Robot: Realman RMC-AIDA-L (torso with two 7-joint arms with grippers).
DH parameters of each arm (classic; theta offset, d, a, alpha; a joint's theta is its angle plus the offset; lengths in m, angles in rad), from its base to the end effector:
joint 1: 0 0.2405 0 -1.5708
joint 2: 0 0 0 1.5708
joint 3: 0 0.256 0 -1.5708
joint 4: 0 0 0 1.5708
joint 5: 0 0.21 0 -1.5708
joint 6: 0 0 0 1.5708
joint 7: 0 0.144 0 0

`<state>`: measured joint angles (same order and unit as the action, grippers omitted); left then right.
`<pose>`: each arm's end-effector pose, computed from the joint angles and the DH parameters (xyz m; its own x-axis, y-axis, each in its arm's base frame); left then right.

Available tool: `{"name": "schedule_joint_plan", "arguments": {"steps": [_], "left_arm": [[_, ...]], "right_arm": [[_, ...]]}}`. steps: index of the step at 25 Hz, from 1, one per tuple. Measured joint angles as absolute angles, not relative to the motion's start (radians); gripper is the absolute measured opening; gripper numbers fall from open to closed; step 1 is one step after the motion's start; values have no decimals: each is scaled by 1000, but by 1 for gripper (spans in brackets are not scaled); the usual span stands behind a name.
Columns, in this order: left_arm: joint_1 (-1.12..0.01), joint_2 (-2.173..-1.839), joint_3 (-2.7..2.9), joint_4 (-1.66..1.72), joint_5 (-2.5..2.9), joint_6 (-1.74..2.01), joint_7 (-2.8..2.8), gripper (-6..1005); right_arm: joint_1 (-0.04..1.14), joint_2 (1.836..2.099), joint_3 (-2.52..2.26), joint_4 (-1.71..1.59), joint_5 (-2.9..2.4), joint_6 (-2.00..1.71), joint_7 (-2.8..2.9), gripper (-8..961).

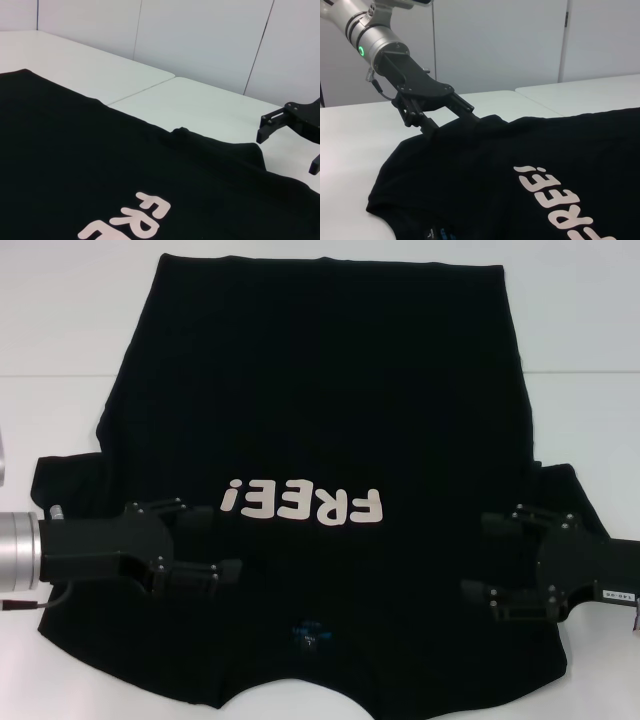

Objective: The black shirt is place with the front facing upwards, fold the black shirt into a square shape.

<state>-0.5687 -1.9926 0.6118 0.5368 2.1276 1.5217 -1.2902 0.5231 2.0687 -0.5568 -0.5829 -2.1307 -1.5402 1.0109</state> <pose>-0.2908 0.3356 0.0135 0.8473 0.3402 0.4078 0.4447 -0.8743 -0.1945 0.2894 0.3195 -0.0035 0.9064 -0.1148 -0.4065 -0.2511 -0.9203 -0.3000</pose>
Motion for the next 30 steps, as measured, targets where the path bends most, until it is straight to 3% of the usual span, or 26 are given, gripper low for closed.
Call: {"name": "schedule_joint_plan", "arguments": {"steps": [8, 20, 30], "left_arm": [[-573, -1980, 589, 560, 2126, 1521, -1572, 935], [-578, -1875, 529, 599, 2229, 1510, -2222, 933], [-576, -1855, 427, 626, 2356, 1385, -2439, 920]], "right_arm": [[521, 2069, -557, -583, -2131, -1540, 1016, 928], [515, 2066, -552, -583, -2131, -1523, 1063, 928], [526, 2070, -557, -583, -2131, -1510, 1111, 928]]}}
